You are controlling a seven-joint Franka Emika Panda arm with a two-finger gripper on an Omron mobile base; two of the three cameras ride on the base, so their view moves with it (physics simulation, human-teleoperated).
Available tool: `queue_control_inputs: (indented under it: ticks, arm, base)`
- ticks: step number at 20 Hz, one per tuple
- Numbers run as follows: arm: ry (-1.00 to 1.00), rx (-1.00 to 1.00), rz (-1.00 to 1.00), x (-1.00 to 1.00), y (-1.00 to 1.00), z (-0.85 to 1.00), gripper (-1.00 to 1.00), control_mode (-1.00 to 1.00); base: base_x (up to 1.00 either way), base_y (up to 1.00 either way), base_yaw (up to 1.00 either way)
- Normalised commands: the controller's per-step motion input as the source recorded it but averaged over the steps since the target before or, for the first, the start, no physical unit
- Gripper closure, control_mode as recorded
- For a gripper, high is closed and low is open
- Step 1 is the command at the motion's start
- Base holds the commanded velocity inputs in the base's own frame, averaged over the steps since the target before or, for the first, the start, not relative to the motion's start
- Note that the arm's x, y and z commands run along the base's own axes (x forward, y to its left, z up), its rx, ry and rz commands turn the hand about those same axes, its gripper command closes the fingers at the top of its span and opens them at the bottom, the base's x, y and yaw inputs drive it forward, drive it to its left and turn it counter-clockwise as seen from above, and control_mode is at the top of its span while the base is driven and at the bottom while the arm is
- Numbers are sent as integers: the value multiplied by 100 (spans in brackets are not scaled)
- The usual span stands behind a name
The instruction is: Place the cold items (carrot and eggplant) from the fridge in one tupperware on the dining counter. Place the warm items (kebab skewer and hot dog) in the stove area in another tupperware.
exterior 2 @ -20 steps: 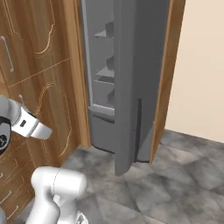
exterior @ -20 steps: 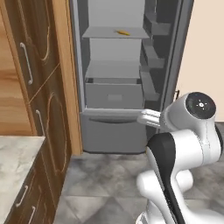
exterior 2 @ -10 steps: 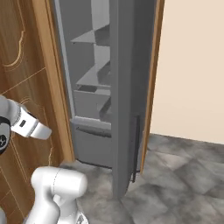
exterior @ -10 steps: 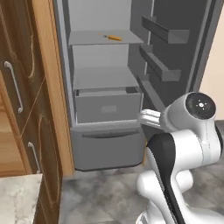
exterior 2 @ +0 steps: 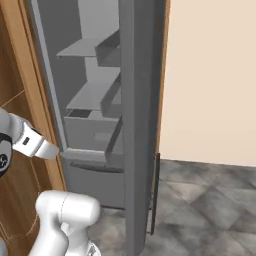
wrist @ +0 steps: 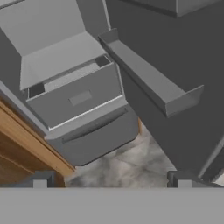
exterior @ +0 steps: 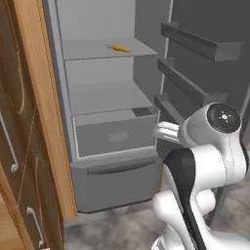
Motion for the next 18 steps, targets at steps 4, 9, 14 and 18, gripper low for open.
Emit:
queue_control_inputs:
  ticks: [4,9,14,18]
  arm:
    - [0,0,0,0,0,0,-100,100]
    - [0,0,0,0,0,0,-100,100]
    - [0,0,0,0,0,0,-100,100]
    - [0,0,0,0,0,0,-100,100]
  base:
    - [59,43,-23]
    - [61,41,-21]
    - [59,48,-16]
    - [63,52,-7]
